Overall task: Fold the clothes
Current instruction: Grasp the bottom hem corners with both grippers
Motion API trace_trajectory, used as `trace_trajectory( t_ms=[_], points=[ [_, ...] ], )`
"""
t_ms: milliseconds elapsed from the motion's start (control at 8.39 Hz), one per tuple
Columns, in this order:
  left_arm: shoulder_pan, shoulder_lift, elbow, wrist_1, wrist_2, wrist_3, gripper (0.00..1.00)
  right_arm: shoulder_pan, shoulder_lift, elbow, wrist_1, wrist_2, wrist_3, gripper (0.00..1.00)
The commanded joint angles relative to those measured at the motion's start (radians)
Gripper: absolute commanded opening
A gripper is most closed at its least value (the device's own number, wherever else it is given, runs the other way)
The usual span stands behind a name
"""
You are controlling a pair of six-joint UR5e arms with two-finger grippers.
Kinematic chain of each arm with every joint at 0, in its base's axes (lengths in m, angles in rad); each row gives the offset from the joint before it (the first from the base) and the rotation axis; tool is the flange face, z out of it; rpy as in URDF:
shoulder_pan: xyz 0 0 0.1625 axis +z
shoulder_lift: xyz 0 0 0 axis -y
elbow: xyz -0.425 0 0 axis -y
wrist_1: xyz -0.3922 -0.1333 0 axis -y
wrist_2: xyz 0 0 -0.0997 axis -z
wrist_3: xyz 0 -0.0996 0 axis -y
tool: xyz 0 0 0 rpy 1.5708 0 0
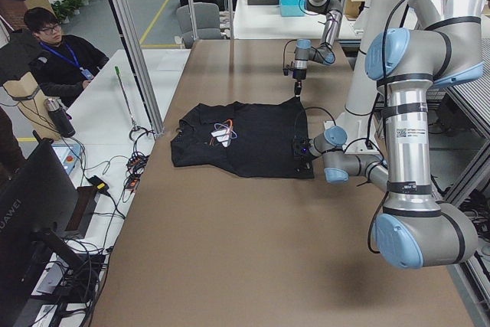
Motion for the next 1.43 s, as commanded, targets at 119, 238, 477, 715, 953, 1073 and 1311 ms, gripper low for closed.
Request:
trace_trajectory(
  t_ms=[119,238,477,715,953,1073,1311],
  points=[
    [0.074,0.045,0.006,-0.005,0.049,-0.011,0.94,0.001,0.006,0.0,0.0,-0.004,-0.001,0.0],
    [0.107,0.043,0.009,-0.005,0.085,-0.014,0.94,0.001,0.006,0.0,0.0,-0.007,-0.001,0.0],
    [0.166,0.036,0.015,-0.002,0.141,-0.016,0.94,0.004,0.006,-0.003,0.0,-0.01,-0.001,0.0],
    [0.163,0.04,0.028,-0.003,0.141,-0.016,0.94,0.004,0.006,-0.003,0.0,-0.01,-0.001,0.0],
    [0.16,0.045,0.026,-0.003,0.139,-0.016,0.94,0.004,0.006,-0.006,0.0,-0.01,-0.001,0.0],
    [0.158,0.046,0.028,-0.003,0.141,-0.016,0.94,0.004,0.006,-0.006,0.0,-0.01,-0.001,0.0],
    [0.155,0.048,0.031,0.0,0.141,-0.016,0.94,0.003,0.006,-0.006,0.0,-0.01,-0.001,0.0]
  ],
)
